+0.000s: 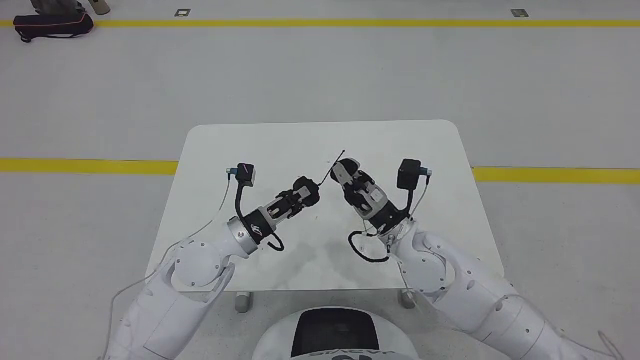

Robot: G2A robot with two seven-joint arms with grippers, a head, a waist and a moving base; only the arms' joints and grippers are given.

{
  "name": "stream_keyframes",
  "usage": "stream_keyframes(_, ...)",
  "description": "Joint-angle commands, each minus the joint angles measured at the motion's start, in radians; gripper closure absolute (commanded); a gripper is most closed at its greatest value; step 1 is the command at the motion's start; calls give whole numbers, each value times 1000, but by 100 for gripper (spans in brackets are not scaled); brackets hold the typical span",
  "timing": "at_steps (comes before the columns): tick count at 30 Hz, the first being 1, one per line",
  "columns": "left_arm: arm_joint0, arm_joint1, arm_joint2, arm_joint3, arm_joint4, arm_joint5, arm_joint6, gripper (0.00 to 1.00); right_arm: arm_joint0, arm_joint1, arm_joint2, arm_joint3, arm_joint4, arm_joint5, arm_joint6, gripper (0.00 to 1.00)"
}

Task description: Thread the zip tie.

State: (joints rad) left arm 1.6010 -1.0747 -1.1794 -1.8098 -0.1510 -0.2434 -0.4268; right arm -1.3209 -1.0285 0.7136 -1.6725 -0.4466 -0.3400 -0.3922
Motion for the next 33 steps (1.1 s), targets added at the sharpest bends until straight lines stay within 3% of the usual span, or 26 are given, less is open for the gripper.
stream_keyframes(1, 0, 0, 0, 0, 0, 0, 0, 100, 1, 0, -1, 2, -1, 0, -2, 100)
stream_keyframes(33, 0, 0, 0, 0, 0, 0, 0, 100, 24, -1, -35, 7, -10, 0, -11, 100)
